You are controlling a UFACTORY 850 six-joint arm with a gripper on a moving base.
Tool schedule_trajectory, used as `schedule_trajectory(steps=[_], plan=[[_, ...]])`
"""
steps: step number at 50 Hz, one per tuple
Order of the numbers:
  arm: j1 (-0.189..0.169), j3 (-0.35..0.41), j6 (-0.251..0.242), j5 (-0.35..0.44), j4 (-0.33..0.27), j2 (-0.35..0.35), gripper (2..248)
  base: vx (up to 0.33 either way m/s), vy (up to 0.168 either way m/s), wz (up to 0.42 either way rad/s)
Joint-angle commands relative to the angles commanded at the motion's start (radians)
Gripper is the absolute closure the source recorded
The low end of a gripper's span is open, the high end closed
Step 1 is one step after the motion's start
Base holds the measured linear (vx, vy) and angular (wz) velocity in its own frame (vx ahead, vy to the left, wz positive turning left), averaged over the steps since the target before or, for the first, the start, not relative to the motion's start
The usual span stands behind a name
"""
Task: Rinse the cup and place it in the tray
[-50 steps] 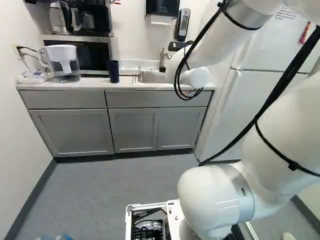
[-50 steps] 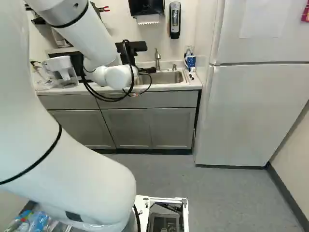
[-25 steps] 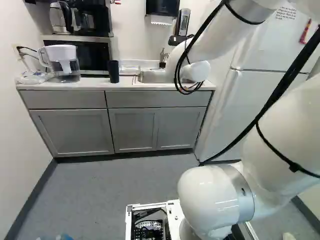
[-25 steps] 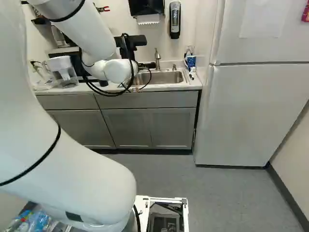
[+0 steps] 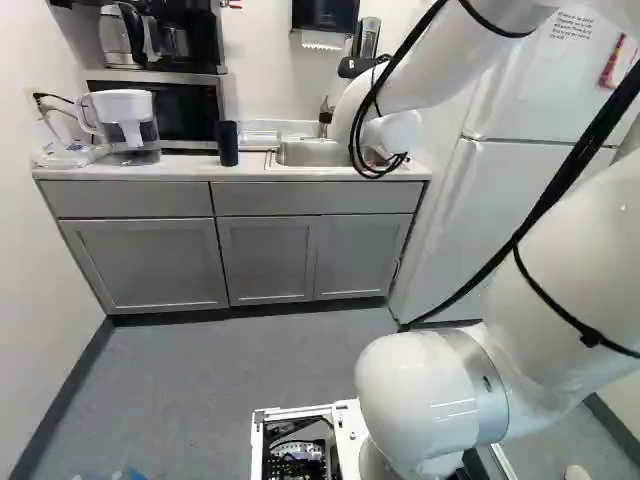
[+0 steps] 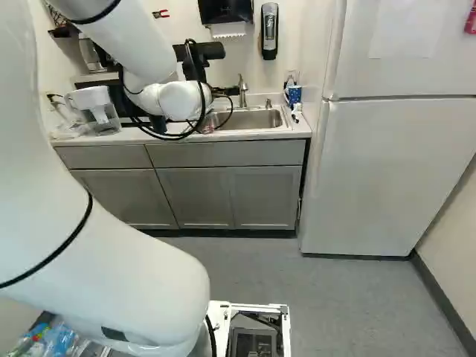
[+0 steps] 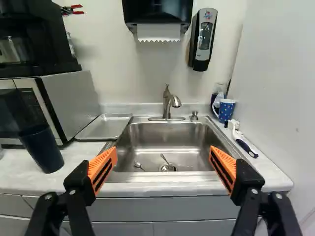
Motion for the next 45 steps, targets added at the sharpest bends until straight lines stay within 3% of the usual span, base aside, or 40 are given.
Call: schedule_trajectory(steps=[45], plan=[[0.0, -0.002, 0.0, 0.0, 0.0, -0.002, 3, 0.0, 0.0, 0.0]])
